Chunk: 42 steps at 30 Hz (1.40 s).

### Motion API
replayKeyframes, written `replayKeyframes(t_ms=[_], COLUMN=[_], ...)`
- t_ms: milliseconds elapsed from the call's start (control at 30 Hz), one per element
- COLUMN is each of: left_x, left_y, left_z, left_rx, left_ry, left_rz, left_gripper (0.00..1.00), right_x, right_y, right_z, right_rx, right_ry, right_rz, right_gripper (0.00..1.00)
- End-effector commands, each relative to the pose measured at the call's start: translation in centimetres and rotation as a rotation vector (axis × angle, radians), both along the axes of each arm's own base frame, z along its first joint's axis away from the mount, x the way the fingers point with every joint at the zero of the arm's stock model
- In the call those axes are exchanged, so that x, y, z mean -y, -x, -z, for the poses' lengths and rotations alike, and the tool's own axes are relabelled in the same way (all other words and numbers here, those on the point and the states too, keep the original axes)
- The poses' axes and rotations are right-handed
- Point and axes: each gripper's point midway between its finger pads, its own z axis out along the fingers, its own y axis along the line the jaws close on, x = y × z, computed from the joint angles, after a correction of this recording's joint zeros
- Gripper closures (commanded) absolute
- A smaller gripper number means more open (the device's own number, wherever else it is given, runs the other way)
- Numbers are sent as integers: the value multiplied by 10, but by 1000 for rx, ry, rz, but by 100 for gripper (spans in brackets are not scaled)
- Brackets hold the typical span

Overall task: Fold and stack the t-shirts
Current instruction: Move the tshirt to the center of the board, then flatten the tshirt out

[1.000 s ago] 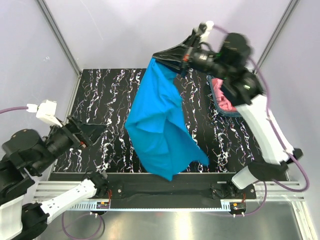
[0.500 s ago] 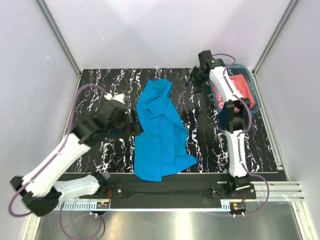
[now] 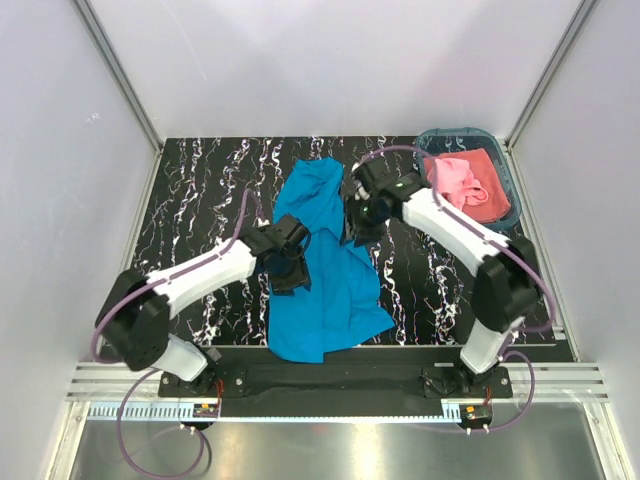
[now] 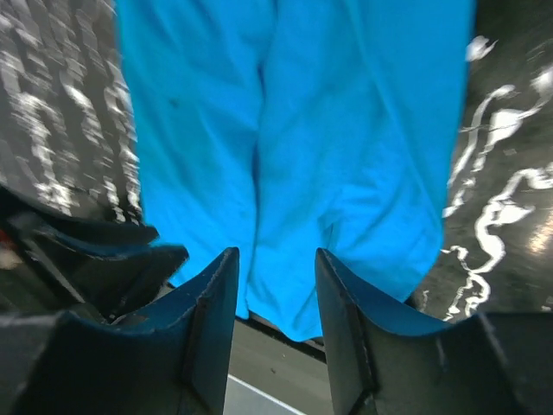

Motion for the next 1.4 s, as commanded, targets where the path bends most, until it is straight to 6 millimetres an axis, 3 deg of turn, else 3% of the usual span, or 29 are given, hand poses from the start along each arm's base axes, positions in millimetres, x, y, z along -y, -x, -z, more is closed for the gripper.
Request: replayKeyframes(t_ms=[0,167,200,300,333,467,600,667,700,733,767,800,833,867,900,933,1000,1033,1067,1100,1133,1167,1200,1233,1267,1300,1333,1367], left_x=[7,-11,-17,-34,-35,-57,-86,-96,-106,-115,-122,-142,-145,-153,-171,-179,-201,-204,-210,-204,-202,-199,-197,-181,-177,-167,-159,-152], left_y=[-18,-40,-44,-56,-61,-78,-118,-130,-151,-154,-166,-170,-195,-204,-214,-229,-236,-240,-231,-212,-219,-212,-191,-189,-181,-160,-159,-152], left_z=[19,45,49,69,65,91,91,94,95,93,90,97,85,84,78,61,35,7,1,-21,-22,-52,-36,-41,-43,-41,-40,-33], left_rx=[-35,-102,-104,-190,-188,-294,-294,-300,-278,-294,-275,-298,-240,-229,-207,-173,-115,-51,-45,12,41,115,72,107,111,102,126,121], left_ry=[38,-43,-78,-147,-141,-218,-283,-299,-319,-350,-370,-435,-432,-445,-493,-524,-639,-648,-673,-618,-607,-553,-539,-458,-433,-404,-370,-336], left_rz=[-88,-140,-138,-166,-175,-210,-242,-245,-241,-233,-232,-216,-222,-220,-222,-238,-255,-278,-290,-295,-305,-324,-305,-278,-265,-229,-208,-178], left_gripper=[52,61,61,61,61,61,61,61,60,61,60,60,60,60,60,60,57,55,45,35,35,33,31,30,30,30,31,32], right_x=[-17,-21,-22,-18,-16,-5,-7,-24,-39,-57,-76,-97,-122,-145,-157,-160,-142,-132,-111,-75,-72,-66,-54,-38,-41,-36,-28,-34], right_y=[-2,-19,-24,-28,-28,-15,13,30,39,55,59,73,95,96,101,100,72,61,35,-13,-16,-36,-51,-74,-97,-107,-122,-145], right_z=[36,73,73,104,108,124,135,138,133,131,122,110,98,80,58,43,24,20,13,17,19,9,10,27,9,34,37,16], right_rx=[-51,-73,-68,-118,-126,-170,-254,-304,-349,-368,-367,-433,-465,-453,-469,-446,-317,-282,-250,-167,-153,-107,-88,-52,24,9,39,104], right_ry=[-3,94,104,175,184,216,143,70,14,-7,-52,-132,-187,-293,-367,-398,-340,-314,-286,-230,-214,-212,-181,-105,-109,-32,15,0], right_rz=[-28,-32,-34,-34,-25,47,144,128,124,80,46,7,-57,-99,-116,-136,-84,-65,-3,103,118,143,173,194,186,165,180,185], right_gripper=[53,53,53,54,54,56,56,57,57,56,56,55,55,55,53,52,47,45,44,42,42,41,41,41,41,41,41,42])
